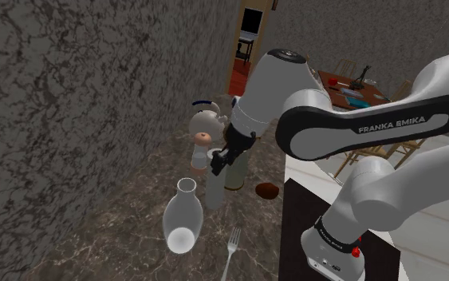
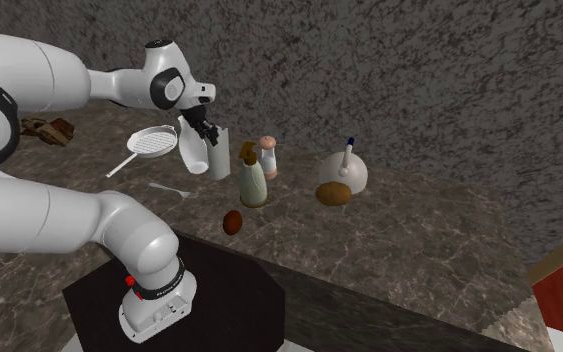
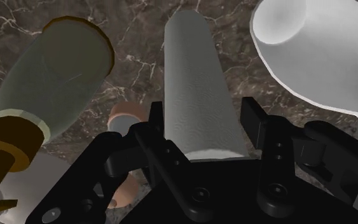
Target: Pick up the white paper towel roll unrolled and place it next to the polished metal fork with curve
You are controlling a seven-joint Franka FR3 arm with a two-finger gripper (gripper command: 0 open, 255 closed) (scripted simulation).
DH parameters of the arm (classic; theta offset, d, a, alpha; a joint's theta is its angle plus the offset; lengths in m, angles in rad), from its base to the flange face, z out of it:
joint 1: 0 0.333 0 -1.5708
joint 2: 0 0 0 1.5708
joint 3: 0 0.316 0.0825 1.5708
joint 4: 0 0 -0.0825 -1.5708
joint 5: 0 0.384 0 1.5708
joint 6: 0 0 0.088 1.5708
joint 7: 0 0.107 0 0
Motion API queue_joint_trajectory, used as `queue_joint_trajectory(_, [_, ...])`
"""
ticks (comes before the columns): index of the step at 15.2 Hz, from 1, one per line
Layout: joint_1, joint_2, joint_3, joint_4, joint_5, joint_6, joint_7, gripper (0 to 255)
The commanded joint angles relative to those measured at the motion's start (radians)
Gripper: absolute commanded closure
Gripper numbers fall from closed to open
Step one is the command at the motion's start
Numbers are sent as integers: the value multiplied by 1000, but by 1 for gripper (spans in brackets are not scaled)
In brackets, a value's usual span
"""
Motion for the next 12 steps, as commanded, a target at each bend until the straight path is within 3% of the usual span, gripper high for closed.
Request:
queue_joint_trajectory(1, [-3, 16, 6, -17, 0, 33, 1, 255])
queue_joint_trajectory(5, [-5, 44, 22, -51, 2, 95, 8, 255])
queue_joint_trajectory(12, [-5, 44, 22, -51, 2, 95, 8, 255])
